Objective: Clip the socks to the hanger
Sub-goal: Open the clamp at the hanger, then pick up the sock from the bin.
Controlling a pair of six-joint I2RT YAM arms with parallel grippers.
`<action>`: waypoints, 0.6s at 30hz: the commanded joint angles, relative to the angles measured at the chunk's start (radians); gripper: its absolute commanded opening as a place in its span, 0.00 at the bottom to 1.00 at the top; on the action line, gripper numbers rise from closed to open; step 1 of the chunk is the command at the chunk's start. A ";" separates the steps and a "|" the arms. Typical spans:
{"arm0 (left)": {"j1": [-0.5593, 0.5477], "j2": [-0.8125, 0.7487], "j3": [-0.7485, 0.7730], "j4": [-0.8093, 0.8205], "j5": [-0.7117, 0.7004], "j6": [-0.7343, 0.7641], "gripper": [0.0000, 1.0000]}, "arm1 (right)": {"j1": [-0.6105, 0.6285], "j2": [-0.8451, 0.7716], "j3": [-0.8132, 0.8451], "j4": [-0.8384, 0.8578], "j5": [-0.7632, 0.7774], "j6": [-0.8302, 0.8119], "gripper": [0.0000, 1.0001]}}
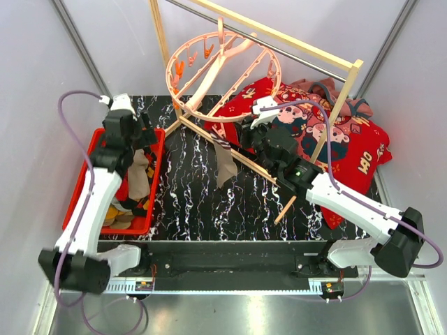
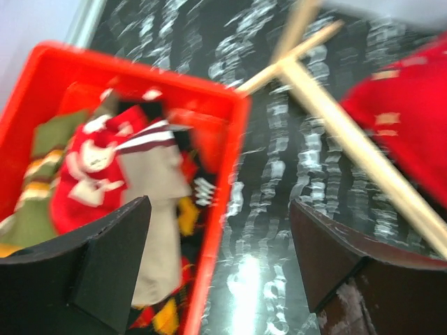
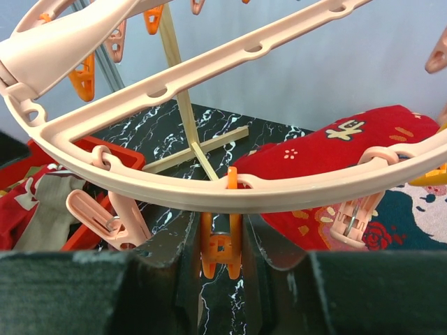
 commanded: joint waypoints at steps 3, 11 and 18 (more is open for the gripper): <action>0.094 0.244 0.194 -0.100 -0.085 0.008 0.82 | -0.010 -0.037 -0.014 0.059 -0.006 0.000 0.11; 0.192 0.543 0.332 -0.106 -0.083 0.018 0.82 | -0.019 -0.044 -0.036 0.078 -0.025 0.008 0.11; 0.197 0.625 0.260 -0.115 -0.011 0.008 0.67 | -0.025 -0.043 -0.048 0.082 -0.034 0.015 0.11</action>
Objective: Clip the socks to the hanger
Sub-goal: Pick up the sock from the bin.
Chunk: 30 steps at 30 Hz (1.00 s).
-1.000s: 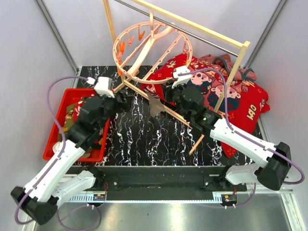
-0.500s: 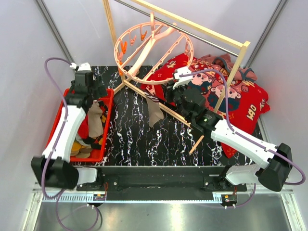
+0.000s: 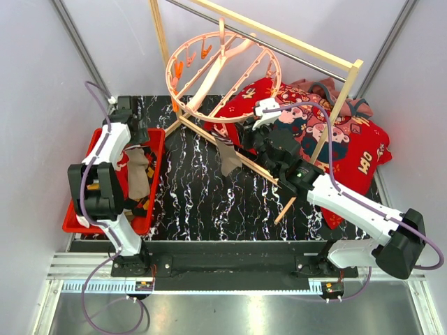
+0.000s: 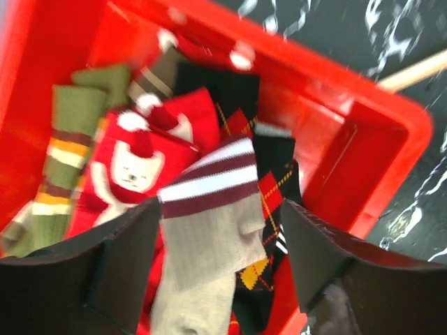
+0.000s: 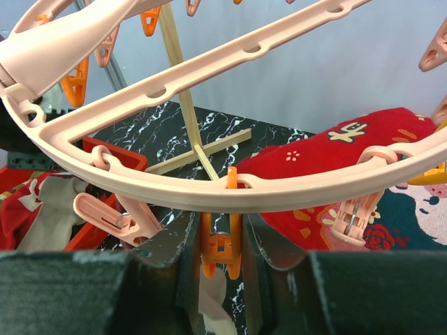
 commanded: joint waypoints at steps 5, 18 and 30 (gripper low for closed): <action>-0.002 -0.079 -0.146 -0.021 0.066 -0.007 0.44 | -0.018 -0.026 -0.021 0.048 -0.021 0.028 0.10; -0.005 -0.286 -0.435 -0.052 0.179 -0.068 0.32 | -0.021 -0.045 -0.035 0.049 -0.026 0.031 0.10; -0.045 -0.344 -0.202 -0.124 0.106 -0.019 0.41 | -0.029 -0.065 -0.046 0.055 -0.020 0.028 0.10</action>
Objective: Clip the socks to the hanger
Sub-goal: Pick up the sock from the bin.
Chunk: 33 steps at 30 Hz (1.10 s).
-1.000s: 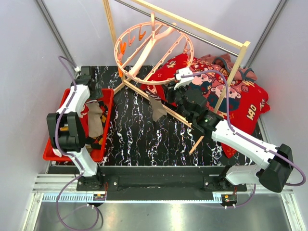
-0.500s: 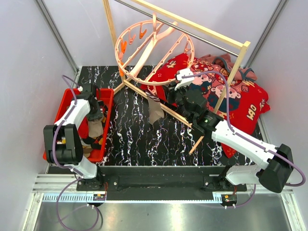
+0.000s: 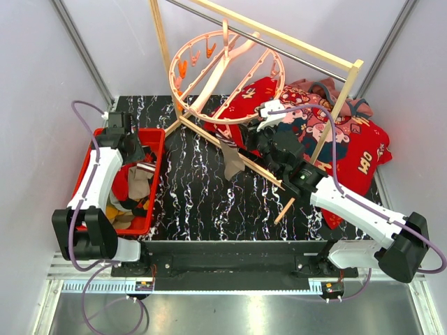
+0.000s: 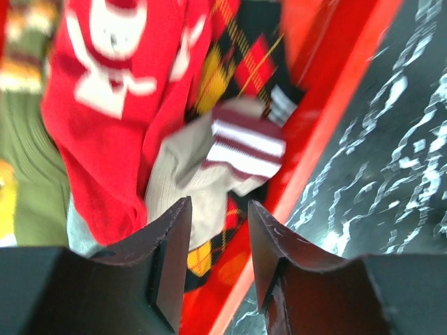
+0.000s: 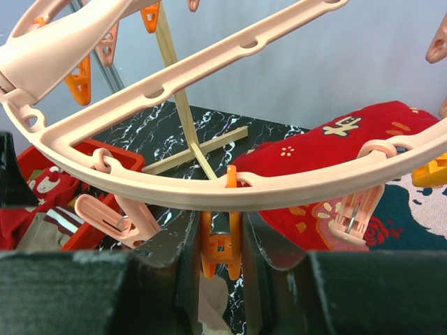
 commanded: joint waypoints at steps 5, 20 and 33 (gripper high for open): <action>-0.072 0.141 0.144 -0.019 -0.071 0.048 0.41 | -0.013 -0.032 -0.007 0.043 -0.010 0.007 0.10; -0.089 0.409 0.153 -0.049 -0.230 0.076 0.40 | -0.023 -0.018 -0.007 0.046 -0.017 0.007 0.11; -0.089 0.479 0.124 -0.038 -0.220 0.085 0.13 | -0.023 -0.015 -0.007 0.046 -0.020 0.014 0.11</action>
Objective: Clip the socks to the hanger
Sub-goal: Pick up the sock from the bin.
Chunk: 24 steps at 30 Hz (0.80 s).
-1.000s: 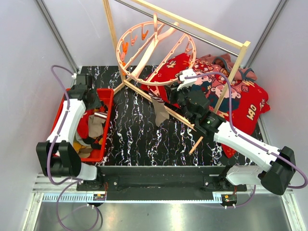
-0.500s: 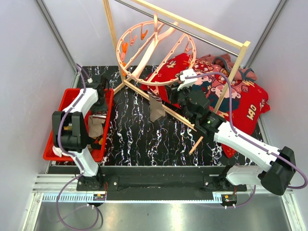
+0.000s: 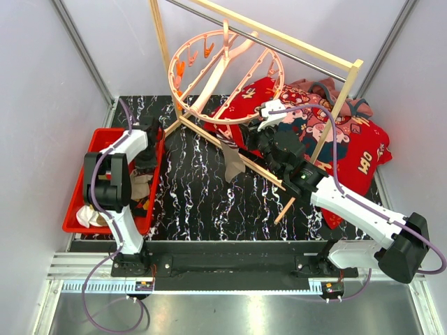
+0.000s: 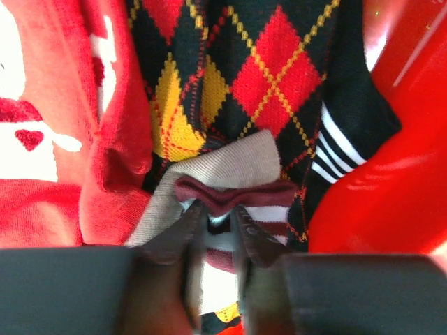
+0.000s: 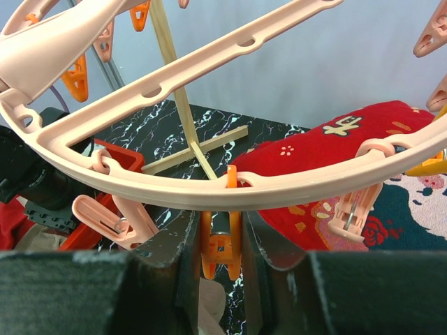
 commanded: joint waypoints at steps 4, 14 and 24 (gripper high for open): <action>0.001 -0.088 -0.017 0.004 -0.021 0.002 0.00 | -0.011 -0.022 -0.003 0.046 0.000 0.013 0.10; 0.001 -0.387 -0.021 0.007 -0.084 -0.009 0.00 | -0.011 -0.034 -0.001 0.044 0.006 0.007 0.10; 0.014 -0.431 -0.095 0.105 -0.107 -0.001 0.15 | -0.013 -0.032 0.002 0.037 0.005 0.012 0.10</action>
